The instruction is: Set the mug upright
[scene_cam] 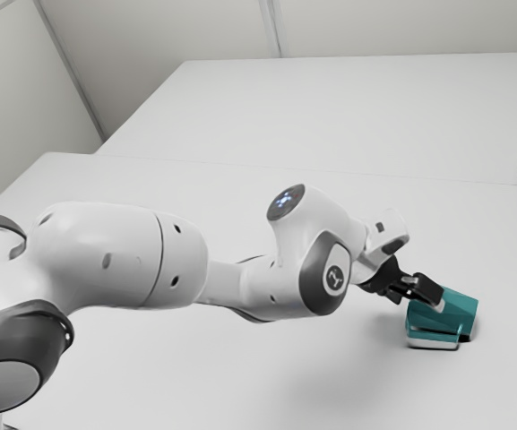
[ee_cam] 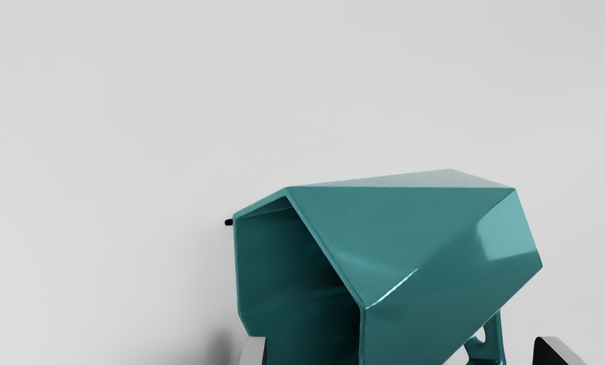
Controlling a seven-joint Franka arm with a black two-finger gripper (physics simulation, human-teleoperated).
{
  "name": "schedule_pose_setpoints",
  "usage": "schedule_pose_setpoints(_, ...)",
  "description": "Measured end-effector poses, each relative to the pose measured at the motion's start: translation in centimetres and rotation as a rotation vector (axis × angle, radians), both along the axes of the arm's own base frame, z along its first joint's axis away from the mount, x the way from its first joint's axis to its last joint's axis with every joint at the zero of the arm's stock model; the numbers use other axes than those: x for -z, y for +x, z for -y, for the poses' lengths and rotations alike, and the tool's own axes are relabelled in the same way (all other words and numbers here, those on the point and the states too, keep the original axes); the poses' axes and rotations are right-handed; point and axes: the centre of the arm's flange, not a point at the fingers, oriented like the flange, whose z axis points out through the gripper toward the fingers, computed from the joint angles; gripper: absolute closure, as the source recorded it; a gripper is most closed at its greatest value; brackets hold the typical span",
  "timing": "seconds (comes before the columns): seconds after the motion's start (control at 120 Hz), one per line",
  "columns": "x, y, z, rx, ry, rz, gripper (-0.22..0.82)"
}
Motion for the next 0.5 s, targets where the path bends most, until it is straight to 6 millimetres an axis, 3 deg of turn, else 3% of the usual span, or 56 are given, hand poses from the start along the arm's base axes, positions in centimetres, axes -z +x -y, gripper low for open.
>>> schedule_pose_setpoints(0.3,0.2,0.1,1.2,0.01,-0.006,0.01,0.07)
schedule_pose_setpoints(0.5,-0.3,-0.1,2.2,0.028,-0.012,0.022,0.27)
